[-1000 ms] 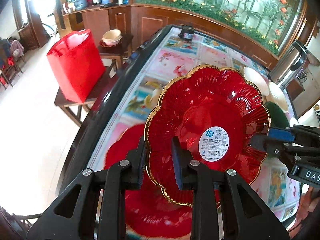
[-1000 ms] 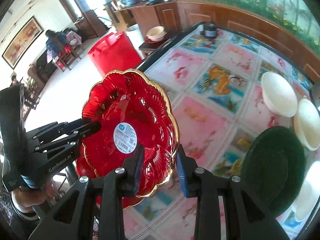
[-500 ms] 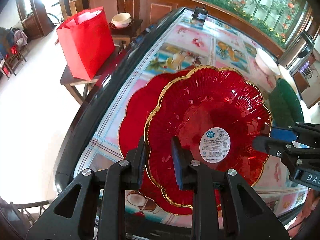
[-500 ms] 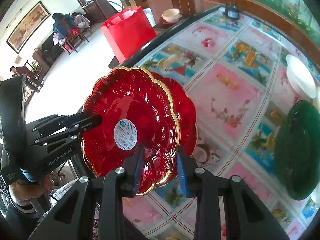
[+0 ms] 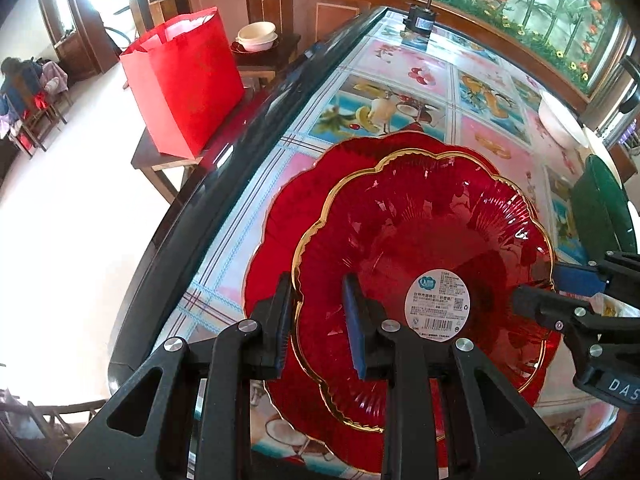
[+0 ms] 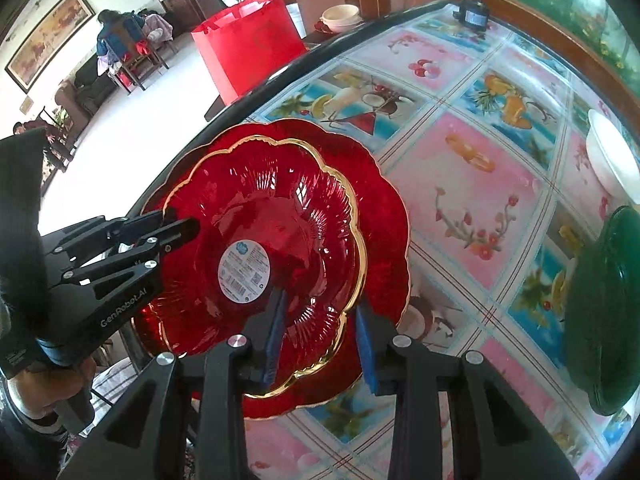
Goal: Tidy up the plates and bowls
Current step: 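Carry the labelled red plate with both grippers onto the large red plate, then open both grippers to release the stacked red plates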
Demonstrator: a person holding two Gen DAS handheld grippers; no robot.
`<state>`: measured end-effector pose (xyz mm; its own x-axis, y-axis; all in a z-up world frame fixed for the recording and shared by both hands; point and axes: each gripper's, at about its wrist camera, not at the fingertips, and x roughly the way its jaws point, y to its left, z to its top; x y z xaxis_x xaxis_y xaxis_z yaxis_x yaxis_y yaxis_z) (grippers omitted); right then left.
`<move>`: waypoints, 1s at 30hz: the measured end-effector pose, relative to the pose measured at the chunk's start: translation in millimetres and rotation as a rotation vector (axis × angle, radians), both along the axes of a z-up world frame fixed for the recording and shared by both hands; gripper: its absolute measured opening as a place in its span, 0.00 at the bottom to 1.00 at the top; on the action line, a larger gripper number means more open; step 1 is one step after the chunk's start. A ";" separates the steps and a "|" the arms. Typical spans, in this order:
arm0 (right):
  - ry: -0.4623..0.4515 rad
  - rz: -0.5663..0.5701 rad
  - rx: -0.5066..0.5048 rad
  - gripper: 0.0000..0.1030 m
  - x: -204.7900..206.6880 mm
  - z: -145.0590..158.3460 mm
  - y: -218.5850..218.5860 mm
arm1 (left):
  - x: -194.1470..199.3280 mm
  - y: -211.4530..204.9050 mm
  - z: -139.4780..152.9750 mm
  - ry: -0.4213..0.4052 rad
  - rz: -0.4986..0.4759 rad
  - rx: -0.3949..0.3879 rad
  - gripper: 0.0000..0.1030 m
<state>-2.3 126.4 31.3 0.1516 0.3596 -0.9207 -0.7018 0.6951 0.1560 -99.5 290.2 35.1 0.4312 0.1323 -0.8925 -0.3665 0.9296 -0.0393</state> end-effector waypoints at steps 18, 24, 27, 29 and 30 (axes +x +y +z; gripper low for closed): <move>-0.060 0.008 -0.052 0.39 -3.9 -10.6 6.3 | 0.8 -10.9 -1.9 -0.025 -0.004 0.095 0.24; -0.072 0.013 -0.033 0.48 -7.0 -5.0 4.4 | -0.2 -16.1 1.4 -0.055 -0.004 0.123 0.24; -0.066 0.006 -0.016 0.50 -6.3 -4.5 2.8 | -1.3 -18.9 5.5 -0.075 -0.003 0.148 0.29; -0.064 -0.001 -0.004 0.50 -6.6 -3.3 -0.2 | -2.5 -19.3 7.9 -0.088 -0.004 0.144 0.30; -0.064 -0.005 0.005 0.50 -7.1 -2.1 -2.1 | -3.2 -19.2 9.2 -0.095 -0.002 0.141 0.30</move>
